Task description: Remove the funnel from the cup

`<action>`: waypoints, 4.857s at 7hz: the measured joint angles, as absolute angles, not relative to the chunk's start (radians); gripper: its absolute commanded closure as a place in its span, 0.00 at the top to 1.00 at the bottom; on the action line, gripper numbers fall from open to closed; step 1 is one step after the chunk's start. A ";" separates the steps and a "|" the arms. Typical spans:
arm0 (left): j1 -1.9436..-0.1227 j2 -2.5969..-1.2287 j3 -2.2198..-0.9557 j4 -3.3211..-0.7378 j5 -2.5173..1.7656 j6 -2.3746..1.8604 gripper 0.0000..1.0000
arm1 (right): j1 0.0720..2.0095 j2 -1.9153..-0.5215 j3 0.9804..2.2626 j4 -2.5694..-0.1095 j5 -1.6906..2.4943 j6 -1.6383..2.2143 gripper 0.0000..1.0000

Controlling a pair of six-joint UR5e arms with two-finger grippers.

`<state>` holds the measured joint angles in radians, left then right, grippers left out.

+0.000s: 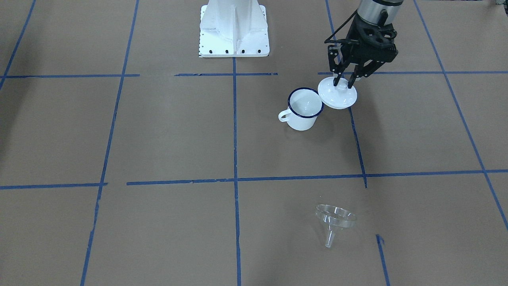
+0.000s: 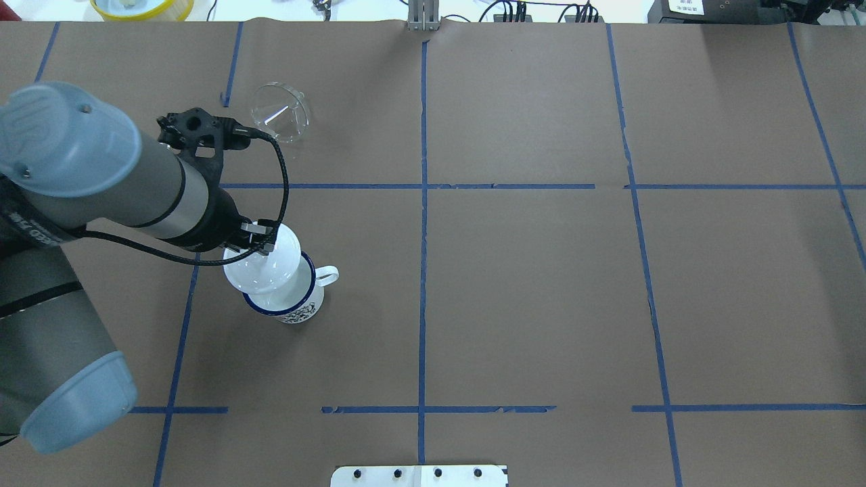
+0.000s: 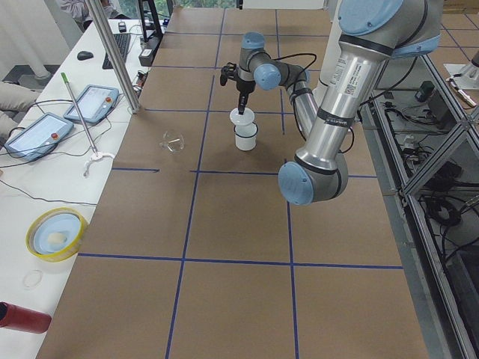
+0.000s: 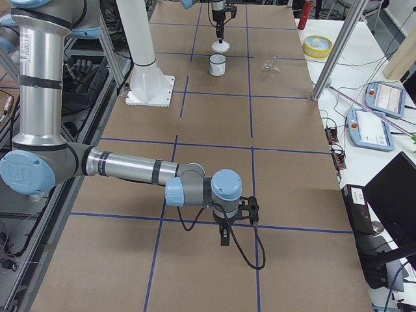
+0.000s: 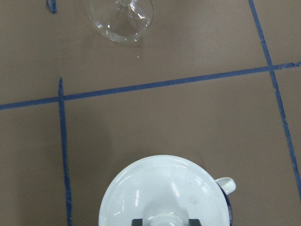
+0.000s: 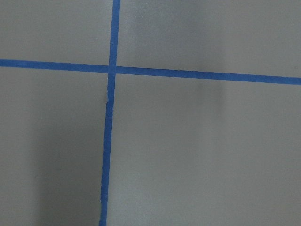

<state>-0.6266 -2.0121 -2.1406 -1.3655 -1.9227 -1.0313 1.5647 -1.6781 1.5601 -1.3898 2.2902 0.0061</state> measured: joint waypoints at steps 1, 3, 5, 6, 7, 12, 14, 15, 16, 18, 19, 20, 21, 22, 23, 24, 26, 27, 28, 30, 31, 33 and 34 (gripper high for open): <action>-0.601 -2.022 -2.118 -1.365 -1.915 -1.053 0.00 | 1.565 -1.678 1.560 -1.390 2.290 0.006 1.00; -0.586 -2.023 -2.083 -1.384 -1.891 -1.063 0.00 | 1.565 -1.678 1.560 -1.390 2.290 0.006 1.00; -0.584 -2.023 -2.060 -1.392 -1.886 -1.064 0.00 | 1.565 -1.678 1.560 -1.390 2.290 0.006 1.00; -0.583 -2.021 -2.049 -1.397 -1.882 -1.064 0.00 | 1.565 -1.678 1.560 -1.390 2.290 0.006 1.00; -0.583 -2.017 -2.038 -1.414 -1.876 -1.064 0.00 | 1.565 -1.678 1.560 -1.390 2.290 0.006 1.00; -0.581 -2.008 -2.043 -1.448 -1.871 -1.058 0.00 | 1.565 -1.678 1.560 -1.390 2.290 0.006 1.00; -0.579 -2.007 -2.051 -1.448 -1.871 -1.057 0.00 | 1.565 -1.678 1.560 -1.390 2.290 0.006 1.00; -0.578 -2.005 -2.053 -1.447 -1.871 -1.056 0.00 | 1.565 -1.678 1.560 -1.390 2.290 0.006 1.00; -0.577 -1.999 -2.056 -1.448 -1.871 -1.055 0.00 | 1.565 -1.678 1.560 -1.390 2.290 0.006 1.00; -0.575 -1.986 -2.059 -1.448 -1.872 -1.053 0.00 | 1.565 -1.678 1.560 -1.390 2.290 0.006 1.00; -0.571 -1.982 -2.060 -1.448 -1.873 -1.053 0.00 | 1.565 -1.678 1.560 -1.390 2.290 0.006 1.00; -0.564 -1.980 -2.060 -1.448 -1.874 -1.053 0.00 | 1.565 -1.678 1.560 -1.390 2.290 0.006 1.00; -0.558 -1.979 -2.060 -1.447 -1.874 -1.054 0.00 | 1.565 -1.678 1.560 -1.390 2.290 0.006 1.00; -0.556 -1.979 -2.061 -1.448 -1.875 -1.054 0.14 | 1.565 -1.678 1.560 -1.390 2.290 0.006 1.00; -0.556 -1.979 -2.061 -1.448 -1.875 -1.054 0.39 | 1.565 -1.678 1.560 -1.390 2.290 0.006 1.00; -0.556 -1.980 -2.061 -1.448 -1.876 -1.053 0.67 | 1.565 -1.678 1.560 -1.390 2.290 0.006 1.00; -0.557 -1.980 -2.060 -1.448 -1.873 -1.053 1.00 | 1.565 -1.678 1.560 -1.390 2.290 0.006 1.00; -0.558 -1.979 -2.060 -1.448 -1.872 -1.053 1.00 | 1.565 -1.678 1.560 -1.390 2.290 0.006 1.00; -0.564 -1.976 -2.064 -1.448 -1.872 -1.036 1.00 | 1.565 -1.678 1.560 -1.390 2.290 0.006 1.00; -0.622 -1.927 -2.105 -1.456 -1.887 -0.847 1.00 | 1.565 -1.678 1.560 -1.390 2.290 0.006 1.00; -0.712 -1.875 -2.125 -1.468 -1.935 -0.687 1.00 | 1.565 -1.678 1.560 -1.390 2.290 0.006 1.00; -0.985 -1.748 -2.115 -1.477 -2.097 -0.329 1.00 | 1.565 -1.678 1.560 -1.390 2.290 0.006 1.00; -1.134 -1.681 -2.067 -1.477 -2.185 -0.174 1.00 | 1.565 -1.678 1.560 -1.390 2.290 0.006 1.00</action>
<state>-1.1337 -1.6814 -2.0667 -1.4773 -2.1845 -0.1741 1.5647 -1.6782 1.5600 -1.3898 2.2902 0.0061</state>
